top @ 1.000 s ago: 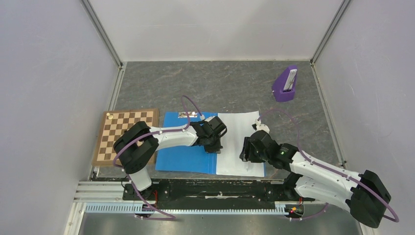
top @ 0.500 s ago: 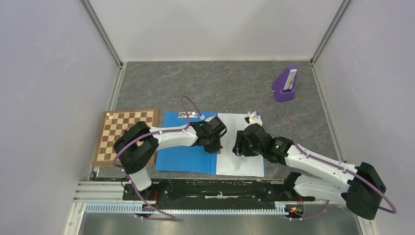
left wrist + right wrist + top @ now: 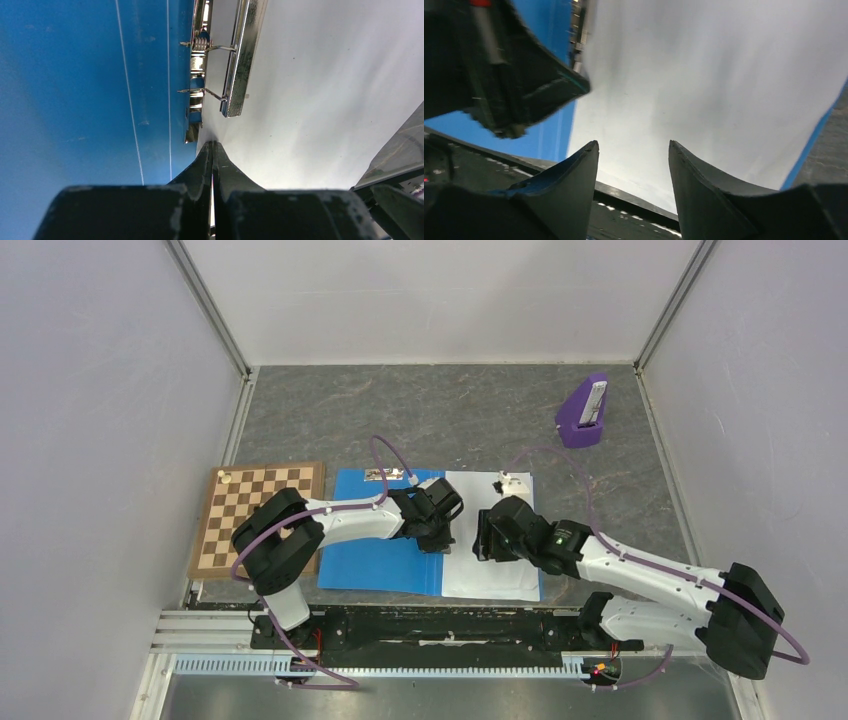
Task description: Put the files into the folder
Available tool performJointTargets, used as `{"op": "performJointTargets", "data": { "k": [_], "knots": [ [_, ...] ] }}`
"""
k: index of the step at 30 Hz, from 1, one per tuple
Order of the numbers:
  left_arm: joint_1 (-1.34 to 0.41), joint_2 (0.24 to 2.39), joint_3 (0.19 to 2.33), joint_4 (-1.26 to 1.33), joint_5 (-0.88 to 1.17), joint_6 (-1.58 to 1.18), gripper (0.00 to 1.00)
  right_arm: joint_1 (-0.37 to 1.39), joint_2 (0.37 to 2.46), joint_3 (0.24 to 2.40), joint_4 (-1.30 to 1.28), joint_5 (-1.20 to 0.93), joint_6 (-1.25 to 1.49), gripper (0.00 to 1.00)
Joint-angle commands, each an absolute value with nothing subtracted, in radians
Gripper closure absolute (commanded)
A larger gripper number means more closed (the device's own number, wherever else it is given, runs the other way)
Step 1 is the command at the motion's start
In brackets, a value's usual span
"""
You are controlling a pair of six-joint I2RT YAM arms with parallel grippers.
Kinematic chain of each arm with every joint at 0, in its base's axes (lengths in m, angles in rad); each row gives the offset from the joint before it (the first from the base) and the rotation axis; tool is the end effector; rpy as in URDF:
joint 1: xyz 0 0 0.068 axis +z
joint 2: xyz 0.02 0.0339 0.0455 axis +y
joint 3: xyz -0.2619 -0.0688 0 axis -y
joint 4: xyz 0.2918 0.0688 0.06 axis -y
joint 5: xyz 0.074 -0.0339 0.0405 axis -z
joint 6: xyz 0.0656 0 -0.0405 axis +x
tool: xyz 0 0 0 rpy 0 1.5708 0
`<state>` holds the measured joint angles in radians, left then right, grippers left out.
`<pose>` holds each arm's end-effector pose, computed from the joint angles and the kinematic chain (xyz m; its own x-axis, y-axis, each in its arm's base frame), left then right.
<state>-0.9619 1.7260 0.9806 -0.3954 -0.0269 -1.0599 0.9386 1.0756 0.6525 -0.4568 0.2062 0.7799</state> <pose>0.2152 -0.3056 0.0916 -0.9639 -0.1422 -0.2252 -0.0557 0.9345 -0.3517 0.1729 0.2134 0.1723 -0.8249 0.0387 -0.5640 -0.1864 0.9233 0.3359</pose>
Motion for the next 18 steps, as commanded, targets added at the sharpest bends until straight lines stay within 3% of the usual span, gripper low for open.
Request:
{"op": "performJointTargets", "data": {
  "k": [1, 12, 18],
  "knots": [
    [-0.968, 1.74, 0.955, -0.41, -0.062, -1.101, 0.98, 0.923, 1.064, 0.566, -0.477, 0.289, 0.772, 0.43],
    [-0.968, 1.738, 0.964, -0.425, -0.072, -1.11, 0.98, 0.905, 0.916, 0.318, -0.454, 0.23, 0.848, 0.45],
    [-0.968, 1.731, 1.004, -0.448, -0.07, -1.086, 0.98, 0.886, 0.909, 0.455, -0.513, 0.29, 0.761, 0.42]
  ]
}}
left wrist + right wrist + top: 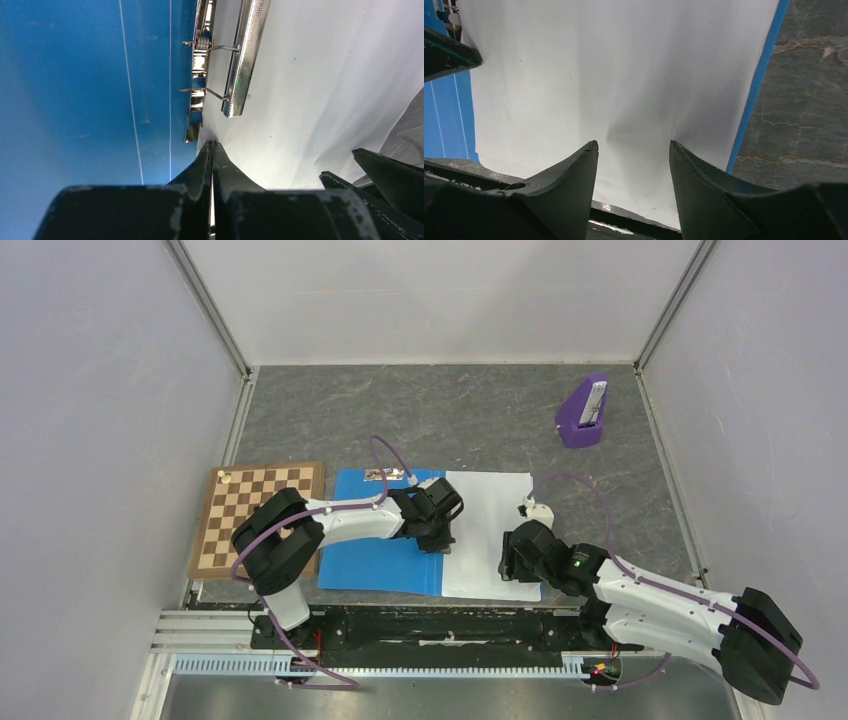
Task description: Put the files into the folder
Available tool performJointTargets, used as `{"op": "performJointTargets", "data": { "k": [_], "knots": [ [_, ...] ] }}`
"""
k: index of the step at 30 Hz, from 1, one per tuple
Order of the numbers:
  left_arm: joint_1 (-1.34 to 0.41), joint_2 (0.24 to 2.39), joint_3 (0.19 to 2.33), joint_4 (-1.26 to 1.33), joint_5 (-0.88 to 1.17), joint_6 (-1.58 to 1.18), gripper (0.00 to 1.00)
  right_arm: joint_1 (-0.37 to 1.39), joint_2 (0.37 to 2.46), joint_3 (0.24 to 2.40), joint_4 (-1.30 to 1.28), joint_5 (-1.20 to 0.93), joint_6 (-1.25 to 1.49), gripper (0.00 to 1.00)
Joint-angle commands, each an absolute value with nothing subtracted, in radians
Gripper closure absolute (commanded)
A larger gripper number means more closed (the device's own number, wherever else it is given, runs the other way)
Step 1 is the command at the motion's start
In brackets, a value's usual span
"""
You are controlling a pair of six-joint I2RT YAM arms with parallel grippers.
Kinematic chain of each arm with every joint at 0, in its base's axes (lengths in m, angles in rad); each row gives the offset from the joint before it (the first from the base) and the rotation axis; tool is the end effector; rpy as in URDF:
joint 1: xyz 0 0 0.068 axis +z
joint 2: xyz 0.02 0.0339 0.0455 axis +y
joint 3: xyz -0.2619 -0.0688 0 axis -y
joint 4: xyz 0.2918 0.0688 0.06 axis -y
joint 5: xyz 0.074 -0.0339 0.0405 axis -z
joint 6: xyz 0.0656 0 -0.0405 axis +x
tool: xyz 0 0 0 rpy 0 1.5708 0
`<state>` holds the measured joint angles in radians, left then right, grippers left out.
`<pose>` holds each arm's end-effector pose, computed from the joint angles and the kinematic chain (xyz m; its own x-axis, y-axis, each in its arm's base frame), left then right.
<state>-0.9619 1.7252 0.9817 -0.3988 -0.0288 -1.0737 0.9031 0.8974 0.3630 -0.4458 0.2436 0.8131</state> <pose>0.2153 -0.3054 0.0920 -0.9628 -0.1553 -0.2212 -0.0695 0.9331 -0.3527 0.1455 0.1590 0.1069 -0.8466 0.0649 -0.5282 -0.0930 0.9592 0.2668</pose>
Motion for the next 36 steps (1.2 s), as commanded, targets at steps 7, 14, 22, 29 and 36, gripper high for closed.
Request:
{"op": "performJointTargets", "data": {
  "k": [7, 14, 22, 29, 36],
  "knots": [
    [-0.967, 1.696, 1.132, -0.537, -0.087, -1.009, 0.89, 0.727, 0.961, 0.587, -0.503, 0.298, 0.617, 0.32],
    [-0.966, 1.66, 1.245, -0.627, -0.102, -0.913, 0.79, 0.557, 1.017, 0.583, -0.39, 0.255, 0.511, 0.19],
    [-1.146, 1.548, 1.115, -0.607, -0.068, -0.781, 0.89, 0.486, 1.32, 0.854, -0.276, 0.245, 0.39, 0.29],
    [-1.416, 1.512, 0.997, -0.437, -0.098, -0.79, 0.98, 0.442, 1.58, 1.031, -0.191, 0.137, 0.356, 0.49],
    [-1.501, 1.679, 1.056, -0.362, -0.09, -0.756, 0.98, 0.427, 1.748, 1.149, -0.184, 0.086, 0.302, 0.52]
  ]
}}
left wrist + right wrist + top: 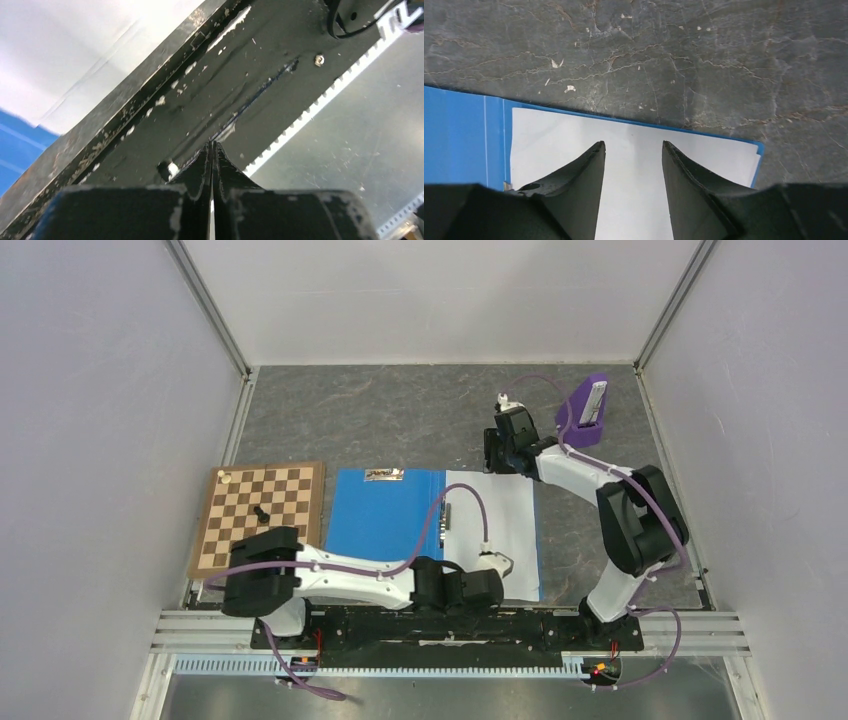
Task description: Put the files into the folder
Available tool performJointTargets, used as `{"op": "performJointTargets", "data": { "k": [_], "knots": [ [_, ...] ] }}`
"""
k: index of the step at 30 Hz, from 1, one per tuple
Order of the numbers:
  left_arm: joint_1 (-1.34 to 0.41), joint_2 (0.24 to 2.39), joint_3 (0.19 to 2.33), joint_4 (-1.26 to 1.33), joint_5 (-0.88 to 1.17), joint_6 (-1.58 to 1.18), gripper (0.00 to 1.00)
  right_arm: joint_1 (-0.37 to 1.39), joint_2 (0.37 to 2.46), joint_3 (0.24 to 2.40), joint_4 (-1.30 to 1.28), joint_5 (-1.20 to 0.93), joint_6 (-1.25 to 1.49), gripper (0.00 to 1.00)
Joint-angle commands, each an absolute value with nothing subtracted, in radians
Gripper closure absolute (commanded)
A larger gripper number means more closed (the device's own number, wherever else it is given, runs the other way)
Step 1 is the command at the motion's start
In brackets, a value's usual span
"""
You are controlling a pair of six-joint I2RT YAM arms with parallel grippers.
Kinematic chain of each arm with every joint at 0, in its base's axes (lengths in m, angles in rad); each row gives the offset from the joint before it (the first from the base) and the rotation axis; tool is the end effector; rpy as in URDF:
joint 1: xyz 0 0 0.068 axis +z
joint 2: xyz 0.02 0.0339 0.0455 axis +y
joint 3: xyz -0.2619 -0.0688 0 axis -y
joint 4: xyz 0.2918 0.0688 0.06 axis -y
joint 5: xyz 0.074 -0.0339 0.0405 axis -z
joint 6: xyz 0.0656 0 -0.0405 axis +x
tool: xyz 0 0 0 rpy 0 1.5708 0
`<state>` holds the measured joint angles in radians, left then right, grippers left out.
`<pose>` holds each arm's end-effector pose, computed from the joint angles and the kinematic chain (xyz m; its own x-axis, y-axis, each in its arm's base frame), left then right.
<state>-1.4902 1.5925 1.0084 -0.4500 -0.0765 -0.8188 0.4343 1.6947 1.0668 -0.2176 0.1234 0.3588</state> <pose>0.0351 -0.3719 0.1447 -0.7708 0.4981 -0.3972 0.6262 0.7070 -0.3285 0.3808 0.1677 0.1464 -0.7562 0.0334 -0.6535 -0.0833 0.9857 0.1467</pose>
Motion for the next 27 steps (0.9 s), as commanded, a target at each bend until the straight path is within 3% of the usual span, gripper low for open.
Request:
{"op": "performJointTargets", "data": {
  "k": [1, 17, 27],
  "knots": [
    [-1.501, 1.704, 1.07, -0.363, -0.088, -0.747, 0.98, 0.426, 1.769, 1.168, -0.19, 0.088, 0.29, 0.52],
    [-1.469, 1.852, 1.12, -0.329, -0.257, -0.771, 0.98, 0.419, 1.956, 1.289, -0.184, 0.068, 0.229, 0.52],
    [-1.427, 1.865, 1.104, -0.335, -0.339, -0.847, 0.98, 0.42, 1.929, 1.209, -0.186, 0.02, 0.234, 0.53]
  ]
}}
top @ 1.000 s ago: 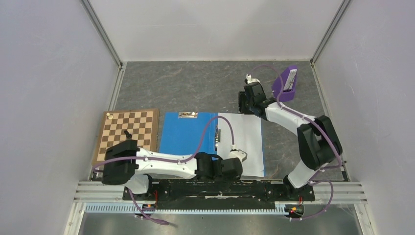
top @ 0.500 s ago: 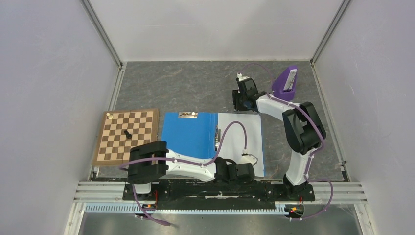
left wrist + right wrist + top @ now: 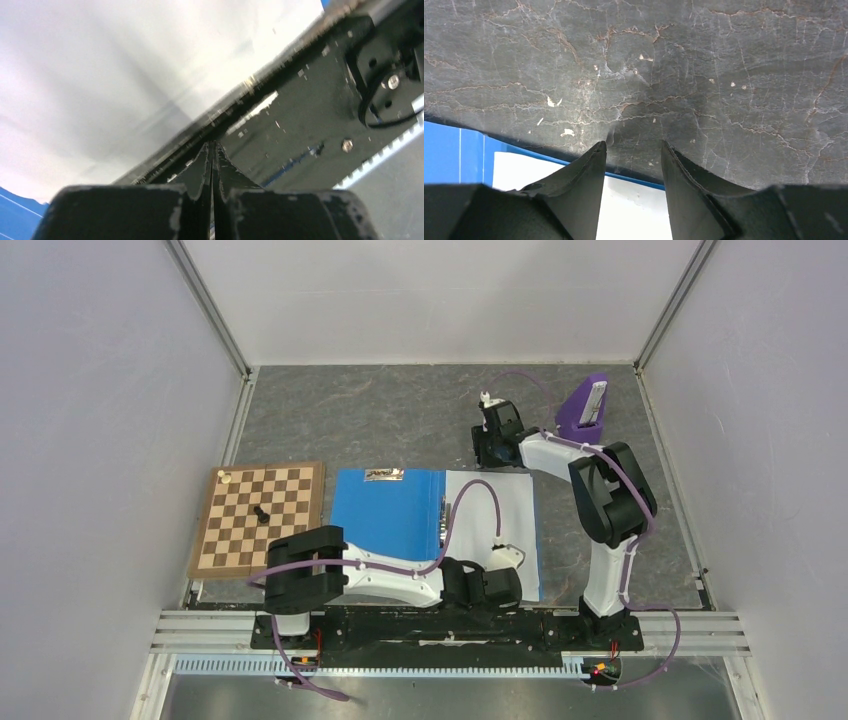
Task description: Put the files into the folder
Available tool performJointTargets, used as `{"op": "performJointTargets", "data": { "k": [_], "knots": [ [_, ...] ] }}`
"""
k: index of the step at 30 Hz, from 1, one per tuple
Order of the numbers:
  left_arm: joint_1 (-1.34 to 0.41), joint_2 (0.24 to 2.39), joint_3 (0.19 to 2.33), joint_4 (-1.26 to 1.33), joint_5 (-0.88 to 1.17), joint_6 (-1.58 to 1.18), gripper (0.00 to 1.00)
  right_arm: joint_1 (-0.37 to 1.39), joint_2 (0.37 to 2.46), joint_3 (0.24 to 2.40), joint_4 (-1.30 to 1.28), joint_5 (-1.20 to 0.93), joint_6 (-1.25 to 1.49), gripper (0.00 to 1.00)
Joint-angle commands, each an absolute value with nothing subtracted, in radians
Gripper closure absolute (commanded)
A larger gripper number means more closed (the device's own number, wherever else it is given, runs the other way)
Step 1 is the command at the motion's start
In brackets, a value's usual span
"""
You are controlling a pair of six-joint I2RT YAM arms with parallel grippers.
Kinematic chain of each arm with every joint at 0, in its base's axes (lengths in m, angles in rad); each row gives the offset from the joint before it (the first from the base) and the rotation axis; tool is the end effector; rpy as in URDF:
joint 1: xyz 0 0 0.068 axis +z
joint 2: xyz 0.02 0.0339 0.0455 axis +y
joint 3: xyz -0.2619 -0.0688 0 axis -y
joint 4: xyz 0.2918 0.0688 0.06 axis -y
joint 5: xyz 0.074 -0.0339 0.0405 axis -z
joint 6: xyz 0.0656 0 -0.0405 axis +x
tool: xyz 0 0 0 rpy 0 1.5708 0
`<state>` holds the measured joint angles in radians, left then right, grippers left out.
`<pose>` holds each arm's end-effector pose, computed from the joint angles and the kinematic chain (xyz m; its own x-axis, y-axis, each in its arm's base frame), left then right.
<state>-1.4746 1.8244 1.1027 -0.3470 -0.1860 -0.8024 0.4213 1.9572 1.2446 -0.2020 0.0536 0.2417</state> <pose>0.0516 -0.4080 0.0979 -0.7557 0.4748 -0.4510 0.6134 0.7545 -0.2334 0.4247 0.1865 0.1002 -0.7926 -0.0933 -0.6025 -0.1945 0.9753 0.1048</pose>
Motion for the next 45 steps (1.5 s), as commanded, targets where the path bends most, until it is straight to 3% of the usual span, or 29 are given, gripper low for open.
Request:
{"op": "performJointTargets", "data": {
  "k": [1, 23, 34, 45],
  "knots": [
    [-1.424, 1.865, 1.104, -0.336, -0.345, -0.853, 0.98, 0.42, 1.919, 1.191, -0.184, 0.012, 0.238, 0.53],
    [-1.385, 1.869, 1.095, -0.332, -0.365, -0.885, 0.98, 0.432, 1.817, 1.047, -0.155, -0.055, 0.319, 0.54],
    [-1.39, 1.697, 1.021, -0.376, -0.202, -0.763, 0.98, 0.403, 1.807, 1.167, -0.223, -0.028, 0.352, 0.27],
    [-1.338, 1.498, 1.058, -0.499, -0.194, -0.705, 0.93, 0.348, 1.667, 1.129, -0.284, 0.039, 0.351, 0.14]
  ]
}}
